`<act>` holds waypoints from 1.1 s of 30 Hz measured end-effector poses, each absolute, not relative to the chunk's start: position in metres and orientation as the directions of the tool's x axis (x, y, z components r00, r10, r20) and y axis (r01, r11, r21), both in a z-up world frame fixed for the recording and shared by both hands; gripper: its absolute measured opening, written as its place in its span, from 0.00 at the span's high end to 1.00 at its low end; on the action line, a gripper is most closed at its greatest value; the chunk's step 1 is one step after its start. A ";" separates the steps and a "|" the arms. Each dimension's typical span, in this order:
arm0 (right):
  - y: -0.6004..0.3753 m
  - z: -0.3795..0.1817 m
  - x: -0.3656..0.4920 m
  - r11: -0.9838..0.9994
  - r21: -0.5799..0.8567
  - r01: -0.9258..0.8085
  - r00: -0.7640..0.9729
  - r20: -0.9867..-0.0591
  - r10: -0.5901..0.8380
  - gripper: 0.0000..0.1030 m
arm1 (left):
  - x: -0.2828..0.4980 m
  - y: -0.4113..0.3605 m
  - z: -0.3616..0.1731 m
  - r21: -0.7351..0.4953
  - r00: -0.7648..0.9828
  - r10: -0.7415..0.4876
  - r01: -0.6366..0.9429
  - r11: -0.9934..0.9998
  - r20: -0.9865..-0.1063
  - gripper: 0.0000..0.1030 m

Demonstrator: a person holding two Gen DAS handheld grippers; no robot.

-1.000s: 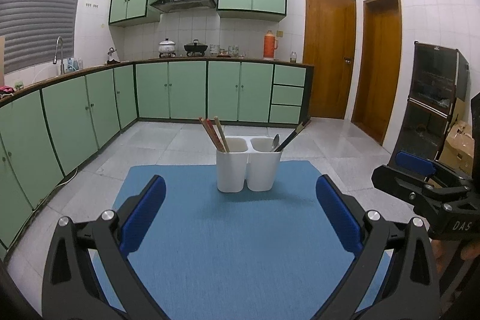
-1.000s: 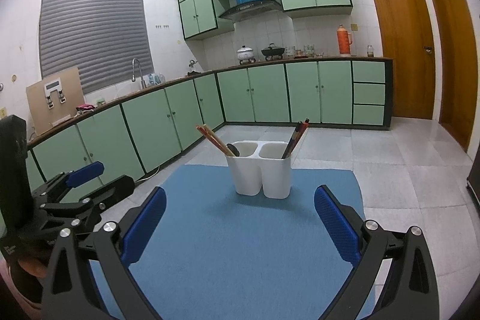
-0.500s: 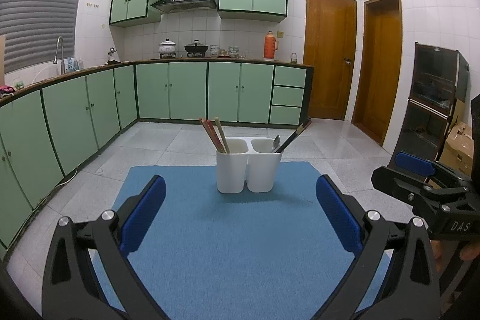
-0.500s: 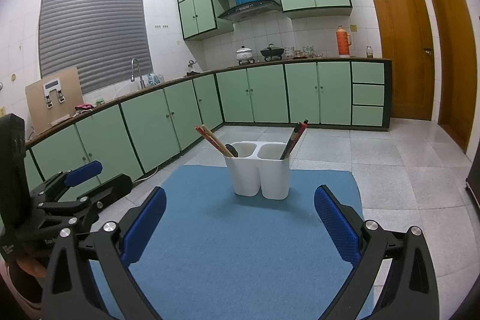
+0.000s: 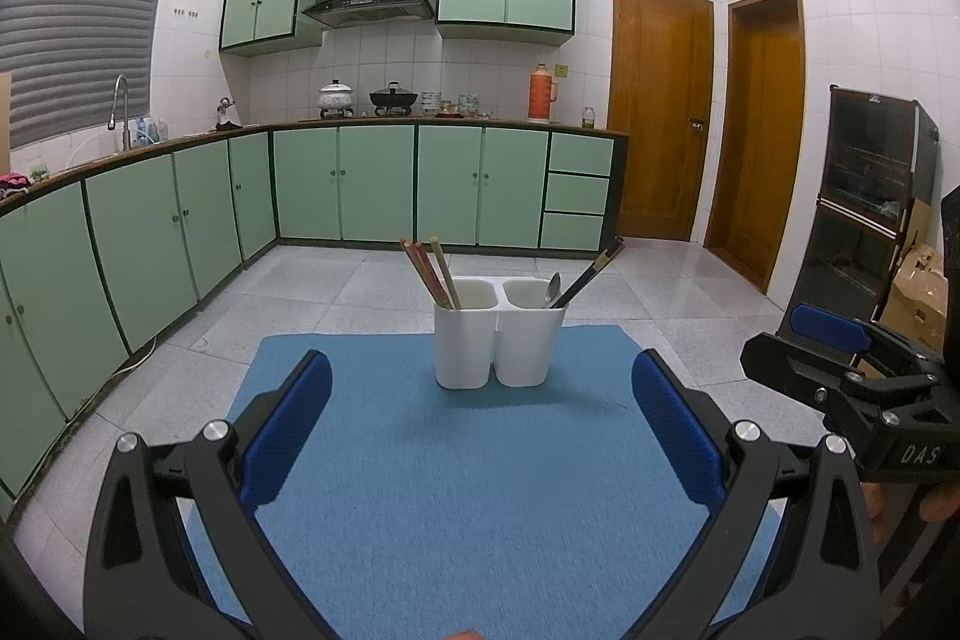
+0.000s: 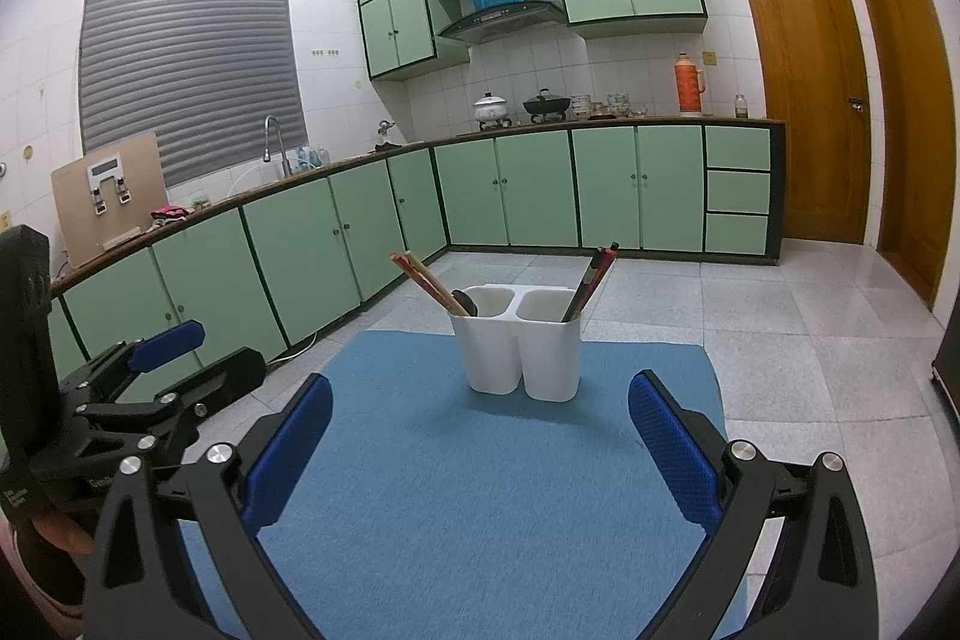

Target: Organize utensils

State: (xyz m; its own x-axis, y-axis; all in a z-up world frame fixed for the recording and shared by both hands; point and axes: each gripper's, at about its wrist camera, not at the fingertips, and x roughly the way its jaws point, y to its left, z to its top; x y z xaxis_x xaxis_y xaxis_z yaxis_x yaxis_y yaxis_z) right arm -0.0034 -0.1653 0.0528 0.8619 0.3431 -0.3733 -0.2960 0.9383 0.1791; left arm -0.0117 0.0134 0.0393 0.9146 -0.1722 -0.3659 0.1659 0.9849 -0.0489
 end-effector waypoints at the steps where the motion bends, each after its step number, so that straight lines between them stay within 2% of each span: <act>1: -0.165 0.053 -0.004 0.938 0.179 -0.295 0.862 -0.373 0.343 0.06 | -0.012 0.013 0.039 -0.048 0.915 -0.172 0.166 0.985 -0.366 0.06; 33: -0.165 0.054 -0.003 0.938 0.179 -0.296 0.861 -0.376 0.343 0.06 | -0.011 0.012 0.042 -0.048 0.914 -0.171 0.165 0.985 -0.369 0.06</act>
